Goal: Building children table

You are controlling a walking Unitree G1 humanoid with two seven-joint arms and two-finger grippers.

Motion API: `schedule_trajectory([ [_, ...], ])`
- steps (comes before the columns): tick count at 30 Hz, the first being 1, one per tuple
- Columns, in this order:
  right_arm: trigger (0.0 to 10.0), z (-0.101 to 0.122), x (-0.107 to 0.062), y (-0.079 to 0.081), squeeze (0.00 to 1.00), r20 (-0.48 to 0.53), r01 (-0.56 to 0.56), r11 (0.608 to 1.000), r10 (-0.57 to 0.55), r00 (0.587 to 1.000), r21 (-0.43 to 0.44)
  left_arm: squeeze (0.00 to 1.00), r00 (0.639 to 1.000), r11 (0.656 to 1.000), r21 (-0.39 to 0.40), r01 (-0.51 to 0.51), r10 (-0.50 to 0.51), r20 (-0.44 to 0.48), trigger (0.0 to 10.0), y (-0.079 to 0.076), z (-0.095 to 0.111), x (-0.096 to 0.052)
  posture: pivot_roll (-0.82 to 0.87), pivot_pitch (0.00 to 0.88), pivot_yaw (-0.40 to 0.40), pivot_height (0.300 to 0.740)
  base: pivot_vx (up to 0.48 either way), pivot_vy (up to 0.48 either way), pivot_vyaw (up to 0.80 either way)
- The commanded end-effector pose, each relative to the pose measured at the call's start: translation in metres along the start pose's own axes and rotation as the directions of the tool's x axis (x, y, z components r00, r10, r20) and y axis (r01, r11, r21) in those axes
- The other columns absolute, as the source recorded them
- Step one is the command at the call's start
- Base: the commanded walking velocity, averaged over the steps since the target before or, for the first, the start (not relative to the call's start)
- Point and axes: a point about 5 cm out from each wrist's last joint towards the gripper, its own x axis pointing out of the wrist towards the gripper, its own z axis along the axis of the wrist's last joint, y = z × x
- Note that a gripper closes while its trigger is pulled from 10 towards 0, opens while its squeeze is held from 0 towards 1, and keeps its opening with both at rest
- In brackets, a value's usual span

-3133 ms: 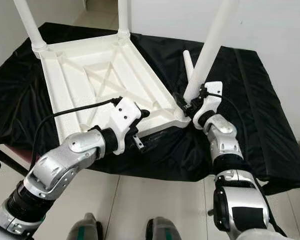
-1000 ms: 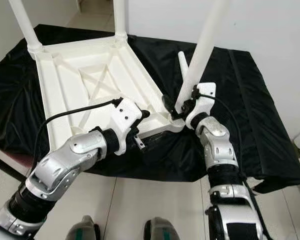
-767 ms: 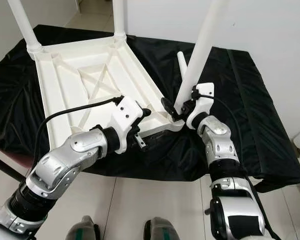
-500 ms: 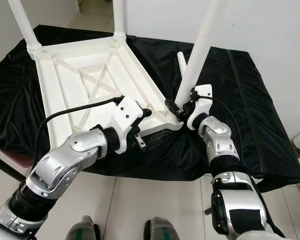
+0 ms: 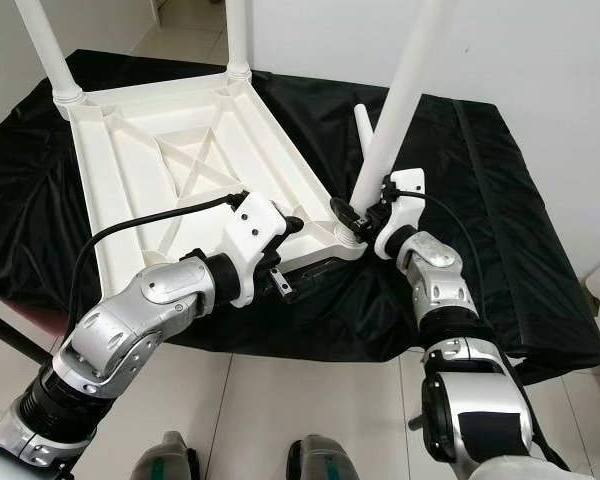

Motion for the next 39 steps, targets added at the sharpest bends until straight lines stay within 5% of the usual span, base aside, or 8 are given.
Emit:
schedule_trajectory([
  [1,10.0,-0.012,-0.002,0.000,0.00,-0.066,0.058,0.998,-0.057,0.996,0.003,0.00,1.000,1.000,-0.003,0.029,-0.030,-0.010,10.0,-0.003,-0.002,0.000,-0.04,0.015,-0.044,0.740,0.000,0.000,0.00],
  [11,10.0,-0.007,0.003,0.006,0.00,-0.052,0.233,0.971,-0.230,0.972,0.062,0.00,1.000,1.000,-0.005,0.028,-0.028,-0.010,10.0,-0.002,-0.003,0.000,-0.05,0.009,-0.042,0.740,0.000,0.000,0.00],
  [25,10.0,-0.004,-0.012,0.040,0.00,-0.025,0.637,0.764,-0.638,0.770,0.104,0.00,0.999,0.999,-0.008,0.032,-0.032,-0.014,10.0,-0.002,-0.004,0.001,-0.04,0.001,-0.046,0.740,0.000,0.000,0.00],
  [33,10.0,-0.004,-0.014,0.038,0.00,-0.042,0.661,0.741,-0.662,0.749,0.116,0.00,0.999,0.999,-0.013,0.034,-0.034,-0.015,10.0,-0.003,-0.004,0.000,-0.05,0.000,-0.043,0.740,0.000,0.000,0.00],
  [34,10.0,-0.003,-0.014,0.037,0.70,-0.042,0.656,0.746,-0.656,0.753,0.116,0.00,0.999,0.999,-0.013,0.034,-0.034,-0.015,10.0,-0.002,-0.004,0.000,-0.05,0.000,-0.042,0.740,0.000,0.000,0.00],
  [35,10.0,-0.003,-0.014,0.037,0.70,-0.042,0.656,0.746,-0.656,0.753,0.116,0.00,0.999,0.999,-0.013,0.034,-0.034,-0.015,10.0,-0.002,-0.004,0.000,-0.05,0.000,-0.042,0.740,0.000,0.000,0.00],
  [36,10.0,-0.002,-0.014,0.036,1.00,-0.041,0.654,0.746,-0.655,0.755,0.121,0.00,0.999,0.999,-0.012,0.035,-0.035,-0.016,10.0,-0.002,-0.004,0.000,-0.05,0.000,-0.042,0.740,0.000,0.000,0.00],
  [39,10.0,-0.001,-0.014,0.036,1.00,-0.042,0.658,0.743,-0.659,0.751,0.124,0.00,0.999,0.999,-0.012,0.035,-0.035,-0.016,10.0,-0.002,-0.005,0.000,-0.05,0.000,-0.041,0.740,0.000,0.000,0.00],
])
